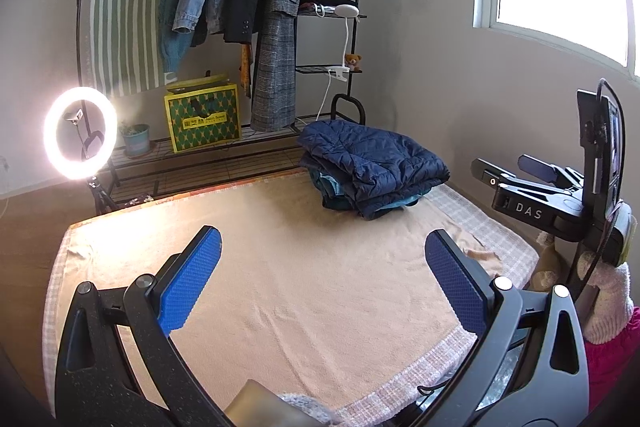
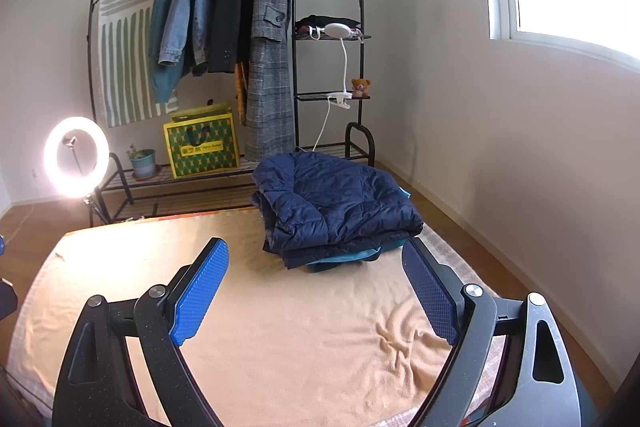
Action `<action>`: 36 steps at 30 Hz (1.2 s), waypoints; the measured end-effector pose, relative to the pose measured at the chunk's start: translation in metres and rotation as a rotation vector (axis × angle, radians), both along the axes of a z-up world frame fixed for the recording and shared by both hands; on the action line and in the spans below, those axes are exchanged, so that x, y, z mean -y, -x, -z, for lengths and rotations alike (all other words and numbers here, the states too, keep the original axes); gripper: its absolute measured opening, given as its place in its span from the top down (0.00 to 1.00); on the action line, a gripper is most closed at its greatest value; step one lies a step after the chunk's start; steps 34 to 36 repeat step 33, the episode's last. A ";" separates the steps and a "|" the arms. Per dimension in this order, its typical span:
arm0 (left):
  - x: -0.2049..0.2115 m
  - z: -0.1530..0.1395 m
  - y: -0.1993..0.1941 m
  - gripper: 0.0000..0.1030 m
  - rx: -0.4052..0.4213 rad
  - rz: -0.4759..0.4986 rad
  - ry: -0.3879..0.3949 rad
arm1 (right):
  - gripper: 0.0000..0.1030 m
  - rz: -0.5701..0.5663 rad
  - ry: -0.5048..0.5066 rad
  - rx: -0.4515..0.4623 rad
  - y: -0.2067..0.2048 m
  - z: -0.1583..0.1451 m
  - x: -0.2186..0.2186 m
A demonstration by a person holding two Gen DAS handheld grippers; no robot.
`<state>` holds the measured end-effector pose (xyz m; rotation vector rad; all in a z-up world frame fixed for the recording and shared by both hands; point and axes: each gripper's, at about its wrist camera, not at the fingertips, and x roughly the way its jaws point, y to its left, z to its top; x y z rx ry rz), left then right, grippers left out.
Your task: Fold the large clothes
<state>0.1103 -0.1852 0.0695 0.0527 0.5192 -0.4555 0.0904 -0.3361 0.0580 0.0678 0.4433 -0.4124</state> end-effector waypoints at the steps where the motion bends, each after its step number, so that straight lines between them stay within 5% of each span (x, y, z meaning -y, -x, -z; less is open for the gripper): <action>1: 0.000 0.001 -0.001 0.00 0.000 -0.003 -0.003 | 0.14 0.001 0.001 0.000 0.000 0.000 0.000; 36: 0.002 0.015 0.000 0.00 0.046 -0.048 -0.033 | 0.14 -0.003 0.014 -0.015 -0.001 0.004 0.010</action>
